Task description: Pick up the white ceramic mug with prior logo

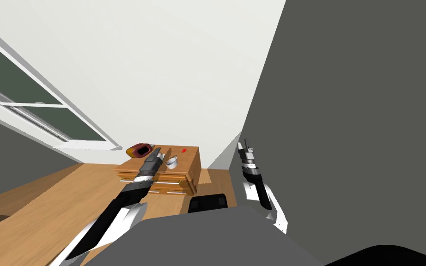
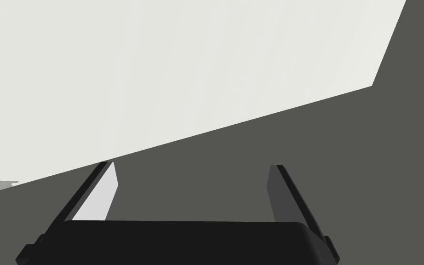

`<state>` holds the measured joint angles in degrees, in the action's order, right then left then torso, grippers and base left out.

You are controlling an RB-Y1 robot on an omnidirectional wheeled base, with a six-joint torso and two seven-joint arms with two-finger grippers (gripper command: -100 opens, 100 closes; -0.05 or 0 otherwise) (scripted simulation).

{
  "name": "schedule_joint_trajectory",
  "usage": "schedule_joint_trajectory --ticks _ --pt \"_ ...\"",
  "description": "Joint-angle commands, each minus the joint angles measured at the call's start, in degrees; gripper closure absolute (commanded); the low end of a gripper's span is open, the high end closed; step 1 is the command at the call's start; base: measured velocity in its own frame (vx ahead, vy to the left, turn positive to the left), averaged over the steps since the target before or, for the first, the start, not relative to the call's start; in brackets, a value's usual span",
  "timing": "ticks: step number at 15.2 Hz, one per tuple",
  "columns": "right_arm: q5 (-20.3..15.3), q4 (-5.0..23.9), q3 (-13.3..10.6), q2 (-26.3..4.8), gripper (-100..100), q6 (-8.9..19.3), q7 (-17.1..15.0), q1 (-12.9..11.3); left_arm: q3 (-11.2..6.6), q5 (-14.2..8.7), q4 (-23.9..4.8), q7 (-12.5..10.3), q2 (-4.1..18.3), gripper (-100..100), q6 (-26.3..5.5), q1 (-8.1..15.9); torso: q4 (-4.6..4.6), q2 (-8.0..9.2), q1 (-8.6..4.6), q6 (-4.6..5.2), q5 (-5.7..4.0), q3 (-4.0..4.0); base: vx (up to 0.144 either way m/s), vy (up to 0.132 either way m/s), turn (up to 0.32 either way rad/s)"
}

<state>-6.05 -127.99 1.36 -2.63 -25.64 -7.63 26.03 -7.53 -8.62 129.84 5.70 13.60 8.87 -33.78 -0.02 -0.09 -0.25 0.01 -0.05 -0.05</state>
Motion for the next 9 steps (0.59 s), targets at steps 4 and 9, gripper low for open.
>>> schedule_joint_trajectory --ticks 4,9 --pt "0.0 0.0 0.0 0.0 0 0.0 0.0 0.0 -1.63 -2.6 -1.8 1.3 2.9 -100 -5.7 -0.5 0.00 0.00 0.04 0.00 0.01 0.00 0.021 -0.050 -0.035" --pt "0.0 0.0 0.0 0.0 0 0.0 0.0 0.0 -2.32 -3.8 -2.5 1.9 4.1 -100 -10.1 -0.9 0.00 -0.03 0.10 0.00 0.02 -0.02 0.026 -0.035 -0.029"
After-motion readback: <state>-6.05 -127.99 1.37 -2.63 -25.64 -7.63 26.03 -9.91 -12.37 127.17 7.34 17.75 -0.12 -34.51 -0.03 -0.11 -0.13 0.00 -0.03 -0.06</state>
